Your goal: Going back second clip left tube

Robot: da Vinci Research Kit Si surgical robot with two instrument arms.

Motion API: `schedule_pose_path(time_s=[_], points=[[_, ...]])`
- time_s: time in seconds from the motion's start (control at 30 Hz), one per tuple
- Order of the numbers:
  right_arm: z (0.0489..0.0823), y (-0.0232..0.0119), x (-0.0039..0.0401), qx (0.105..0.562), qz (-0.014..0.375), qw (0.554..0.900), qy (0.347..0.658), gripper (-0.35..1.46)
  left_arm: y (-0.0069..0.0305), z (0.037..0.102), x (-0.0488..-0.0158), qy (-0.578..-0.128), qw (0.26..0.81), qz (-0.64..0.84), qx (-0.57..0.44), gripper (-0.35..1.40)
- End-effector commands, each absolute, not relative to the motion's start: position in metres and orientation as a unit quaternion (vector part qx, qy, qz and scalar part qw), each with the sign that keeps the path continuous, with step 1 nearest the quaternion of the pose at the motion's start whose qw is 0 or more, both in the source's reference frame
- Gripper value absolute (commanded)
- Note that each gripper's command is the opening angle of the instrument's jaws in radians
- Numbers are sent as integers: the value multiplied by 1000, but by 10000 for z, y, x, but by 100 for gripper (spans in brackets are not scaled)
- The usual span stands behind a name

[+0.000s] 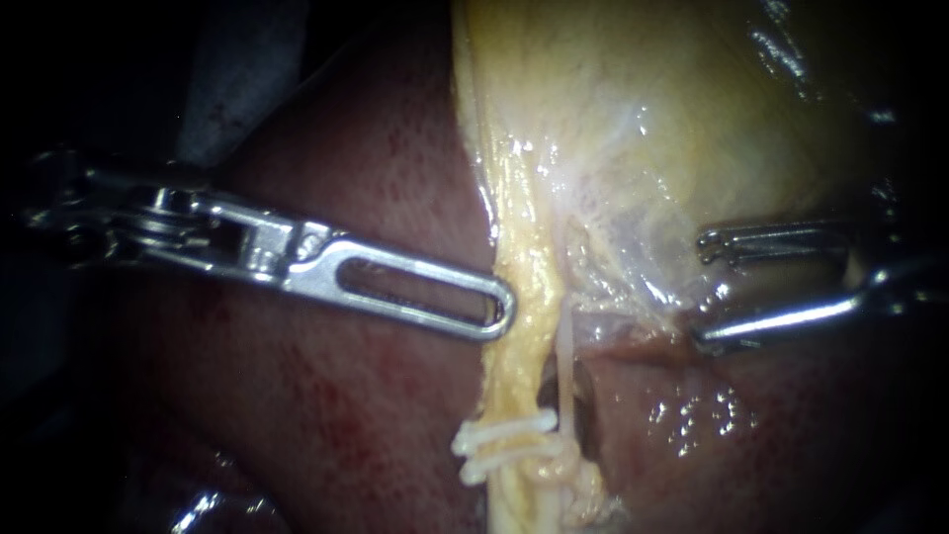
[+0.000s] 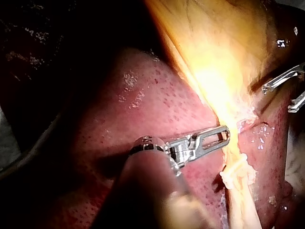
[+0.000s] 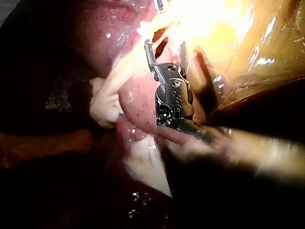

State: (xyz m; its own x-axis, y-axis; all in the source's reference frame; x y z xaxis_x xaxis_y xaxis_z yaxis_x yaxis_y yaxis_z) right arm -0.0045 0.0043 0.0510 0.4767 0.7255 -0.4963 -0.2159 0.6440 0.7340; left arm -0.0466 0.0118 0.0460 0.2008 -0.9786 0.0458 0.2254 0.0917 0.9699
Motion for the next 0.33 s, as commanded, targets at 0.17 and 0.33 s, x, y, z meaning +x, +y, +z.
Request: schedule_pose_path(time_s=[0.17,0.33], points=[[510,43,-45,304,293,804,419,60,118,460,-466,-403,619,-486,468,-35],[510,43,-45,304,293,804,419,60,118,460,-466,-403,619,-485,468,-35]])
